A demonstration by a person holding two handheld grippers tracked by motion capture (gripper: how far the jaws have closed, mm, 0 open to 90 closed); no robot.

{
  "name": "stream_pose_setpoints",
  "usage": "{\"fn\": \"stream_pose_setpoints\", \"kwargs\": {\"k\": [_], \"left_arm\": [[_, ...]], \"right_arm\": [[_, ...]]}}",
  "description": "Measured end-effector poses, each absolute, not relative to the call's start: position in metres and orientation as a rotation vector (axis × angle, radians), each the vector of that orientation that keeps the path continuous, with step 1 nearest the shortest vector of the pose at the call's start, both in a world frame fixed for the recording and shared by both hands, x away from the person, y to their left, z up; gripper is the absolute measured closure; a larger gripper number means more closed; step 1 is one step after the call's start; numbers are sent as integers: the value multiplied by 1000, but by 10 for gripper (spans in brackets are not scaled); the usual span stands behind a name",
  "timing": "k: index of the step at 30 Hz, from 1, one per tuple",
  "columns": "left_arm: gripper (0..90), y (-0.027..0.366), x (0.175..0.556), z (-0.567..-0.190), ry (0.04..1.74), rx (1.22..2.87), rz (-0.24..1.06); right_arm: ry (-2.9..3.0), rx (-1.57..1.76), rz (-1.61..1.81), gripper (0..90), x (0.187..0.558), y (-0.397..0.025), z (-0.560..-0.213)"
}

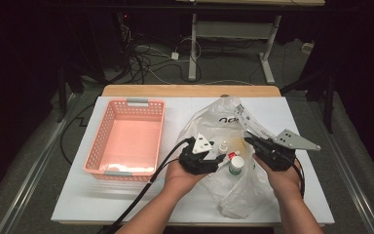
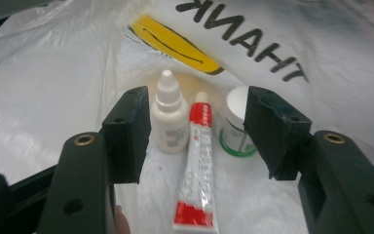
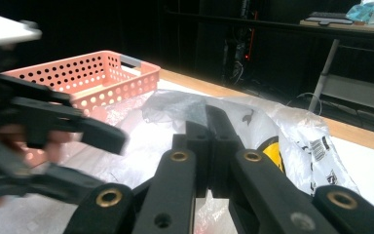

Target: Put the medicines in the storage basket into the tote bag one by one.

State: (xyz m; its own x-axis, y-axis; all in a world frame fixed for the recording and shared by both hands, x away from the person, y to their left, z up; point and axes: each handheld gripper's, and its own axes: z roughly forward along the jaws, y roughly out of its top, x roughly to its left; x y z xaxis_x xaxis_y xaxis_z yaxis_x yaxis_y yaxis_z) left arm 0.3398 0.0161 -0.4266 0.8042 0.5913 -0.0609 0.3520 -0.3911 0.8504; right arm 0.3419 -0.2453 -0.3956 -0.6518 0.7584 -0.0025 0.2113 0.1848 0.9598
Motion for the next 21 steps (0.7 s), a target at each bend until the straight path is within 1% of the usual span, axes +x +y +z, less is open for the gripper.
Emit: {"fn": "stream_pose_setpoints", "kwargs": {"k": [4,5,7,12,19,21], "left_arm": [[414,33,317,-429,684,2015,305],[391,38,312,-430,686,2012,293],[390,46,301,-434,681,2030,276],[376,64,277,-450,694,2063,258],[374,72,268,-473,726,2136,293],[333,72,269,-477,740,2160,318]], "right_arm": [[1978,912,1481,900,342,-246,-396],[1979,913,1479,900,341,-246,-396],[1982,909,1476,900,341,-246,-396],[1972,919,1470,900,340,-249,-395],[1937,948,1465,900,338,-262,-393],[1918,963,1468,900,337,-268,-391]]}}
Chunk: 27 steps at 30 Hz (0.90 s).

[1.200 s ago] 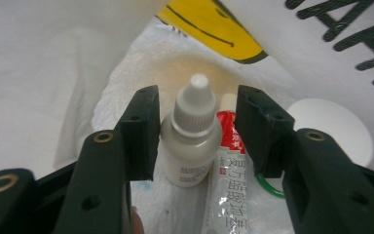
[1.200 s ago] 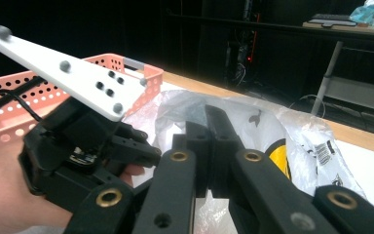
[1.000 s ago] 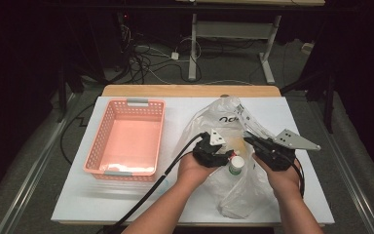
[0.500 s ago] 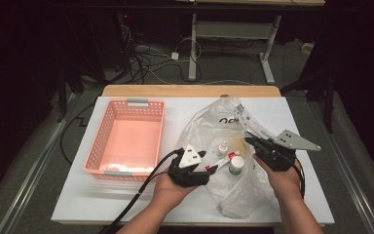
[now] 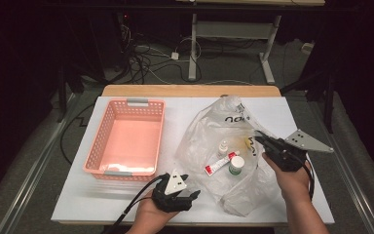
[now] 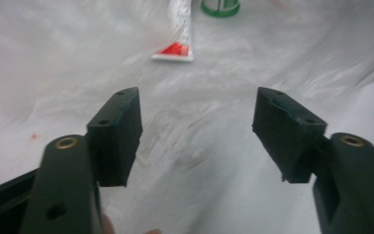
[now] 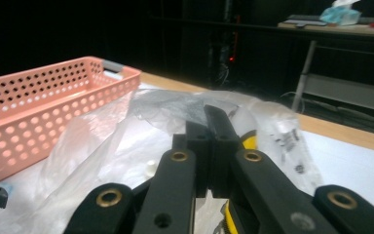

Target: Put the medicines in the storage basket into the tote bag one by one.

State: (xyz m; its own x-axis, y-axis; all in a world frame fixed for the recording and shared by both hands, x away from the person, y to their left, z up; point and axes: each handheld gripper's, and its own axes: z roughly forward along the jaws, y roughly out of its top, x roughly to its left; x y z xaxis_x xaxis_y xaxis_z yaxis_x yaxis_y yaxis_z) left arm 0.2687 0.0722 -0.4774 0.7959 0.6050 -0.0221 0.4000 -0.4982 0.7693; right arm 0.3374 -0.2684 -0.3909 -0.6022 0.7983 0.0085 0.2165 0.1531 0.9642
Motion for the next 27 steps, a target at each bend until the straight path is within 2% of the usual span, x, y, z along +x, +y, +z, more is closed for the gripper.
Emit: {"fn": "stream_pose_setpoints", "kwargs": {"k": [8,10,12,15,16,18,19,21,27], "left_arm": [[191,67,277,-484,813,2199,304],[185,68,280,-484,836,2188,313],[152,66,288,-485,874,2175,281],[141,60,303,-489,971,2171,322],[129,57,310,-491,1023,2183,298],[50,54,321,-492,1075,2192,253],[49,53,324,-493,1081,2189,250],[73,49,324,-493,1063,2218,283],[418,54,321,-492,1078,2156,295]], "right_arm": [[1836,1020,1472,900,336,-297,-384],[1823,1030,1470,900,335,-301,-383],[1823,1029,1465,900,333,-301,-382],[1841,1023,1450,900,332,-297,-385],[1849,1024,1445,900,332,-295,-386],[1865,1019,1434,900,331,-292,-388],[1872,1014,1429,900,330,-290,-389],[1879,1009,1428,900,328,-288,-390],[1897,1002,1433,900,324,-287,-392]]}}
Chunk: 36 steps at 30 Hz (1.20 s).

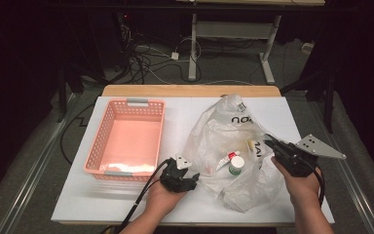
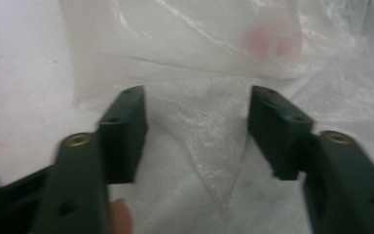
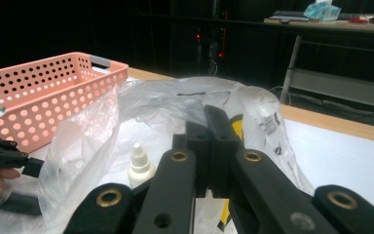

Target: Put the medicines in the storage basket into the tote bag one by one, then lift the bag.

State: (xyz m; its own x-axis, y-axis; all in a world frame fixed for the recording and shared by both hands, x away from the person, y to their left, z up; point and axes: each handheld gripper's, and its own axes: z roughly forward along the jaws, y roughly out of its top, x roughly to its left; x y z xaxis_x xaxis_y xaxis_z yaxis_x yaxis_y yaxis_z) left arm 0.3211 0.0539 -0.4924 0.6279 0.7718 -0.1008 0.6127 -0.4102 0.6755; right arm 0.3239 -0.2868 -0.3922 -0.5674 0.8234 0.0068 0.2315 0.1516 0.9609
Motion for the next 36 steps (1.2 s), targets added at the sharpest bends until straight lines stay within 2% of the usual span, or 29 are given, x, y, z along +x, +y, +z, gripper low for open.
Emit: {"fn": "stream_pose_setpoints", "kwargs": {"k": [6,10,17,36], "left_arm": [[765,53,319,-493,982,2171,257],[876,55,321,-493,962,2167,208],[881,56,316,-492,911,2156,235],[882,65,301,-484,834,1982,336]], "right_arm": [[1907,1004,1430,900,322,-286,-394],[1917,1003,1423,900,322,-284,-397],[1943,983,1407,900,320,-277,-400],[1921,947,1422,900,317,-271,-395]]}}
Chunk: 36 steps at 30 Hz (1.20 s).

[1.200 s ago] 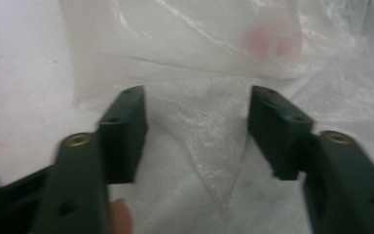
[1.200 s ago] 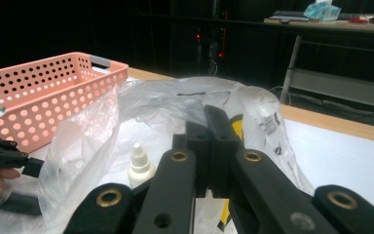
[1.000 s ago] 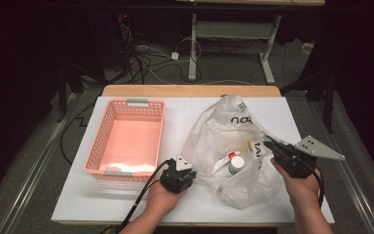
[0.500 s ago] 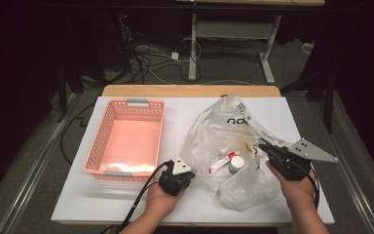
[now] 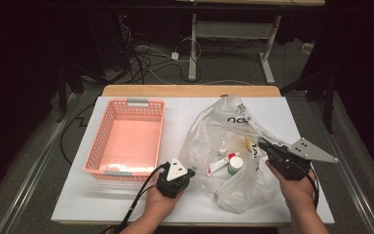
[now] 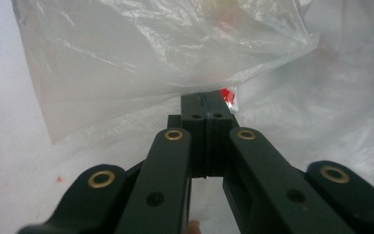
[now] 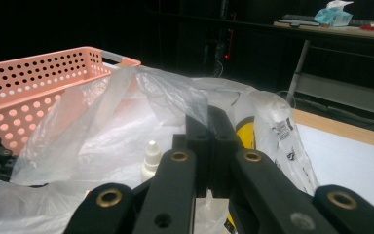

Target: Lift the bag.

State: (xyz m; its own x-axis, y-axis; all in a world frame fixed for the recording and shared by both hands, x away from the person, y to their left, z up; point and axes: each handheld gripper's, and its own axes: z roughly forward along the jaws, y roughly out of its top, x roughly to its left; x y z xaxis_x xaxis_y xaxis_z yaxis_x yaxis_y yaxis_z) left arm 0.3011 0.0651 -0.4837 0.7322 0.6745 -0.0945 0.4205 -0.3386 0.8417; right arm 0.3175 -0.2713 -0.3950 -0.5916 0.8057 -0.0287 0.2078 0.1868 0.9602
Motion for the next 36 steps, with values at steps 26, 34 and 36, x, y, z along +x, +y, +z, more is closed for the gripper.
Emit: {"fn": "stream_pose_setpoints", "kwargs": {"k": [26,34,36], "left_arm": [[881,67,296,-427,696,1843,556],[881,51,312,-411,674,1795,571],[881,47,315,-408,669,1784,577]], "right_arm": [[1896,912,1472,900,335,-257,-393],[1865,936,1483,900,336,-260,-392],[1848,935,1491,900,335,-260,-390]]}}
